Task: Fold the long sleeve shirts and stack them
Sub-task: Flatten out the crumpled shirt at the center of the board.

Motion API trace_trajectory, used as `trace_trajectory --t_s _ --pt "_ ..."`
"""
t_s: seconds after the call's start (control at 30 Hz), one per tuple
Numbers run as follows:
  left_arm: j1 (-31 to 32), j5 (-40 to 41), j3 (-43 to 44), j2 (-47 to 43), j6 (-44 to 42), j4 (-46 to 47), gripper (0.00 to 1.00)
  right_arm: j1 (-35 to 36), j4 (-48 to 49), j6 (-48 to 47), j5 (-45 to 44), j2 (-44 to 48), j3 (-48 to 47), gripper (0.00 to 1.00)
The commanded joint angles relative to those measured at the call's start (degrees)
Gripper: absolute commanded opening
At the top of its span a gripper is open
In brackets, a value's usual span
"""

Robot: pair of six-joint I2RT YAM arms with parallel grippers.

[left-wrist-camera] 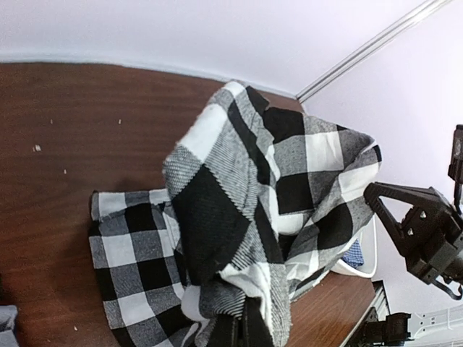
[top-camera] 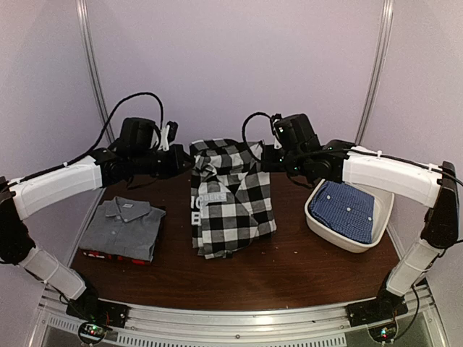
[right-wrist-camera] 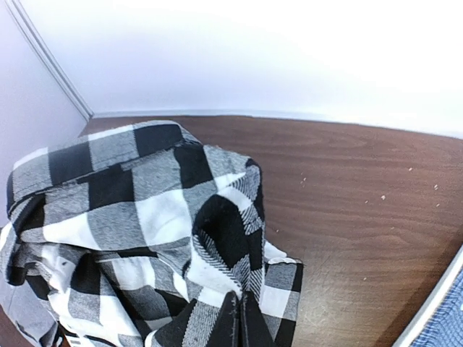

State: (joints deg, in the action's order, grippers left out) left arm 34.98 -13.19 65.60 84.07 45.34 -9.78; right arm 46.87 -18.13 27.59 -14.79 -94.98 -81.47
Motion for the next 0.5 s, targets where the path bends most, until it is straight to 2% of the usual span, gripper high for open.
trace_trajectory --t_s 0.0,0.23,0.47 --pt "0.00 1.74 8.24 -6.14 -9.00 -2.74 0.00 -0.20 -5.14 -4.86 -6.87 5.96 -5.24 0.00" --pt "0.06 -6.65 19.45 -11.21 -17.34 -4.57 0.00 -0.11 -7.83 -12.30 -10.12 13.42 -14.98 0.00" --pt "0.09 -13.61 32.78 -11.87 -19.49 -8.87 0.00 0.05 -9.67 -16.01 -8.97 18.73 -23.39 0.00"
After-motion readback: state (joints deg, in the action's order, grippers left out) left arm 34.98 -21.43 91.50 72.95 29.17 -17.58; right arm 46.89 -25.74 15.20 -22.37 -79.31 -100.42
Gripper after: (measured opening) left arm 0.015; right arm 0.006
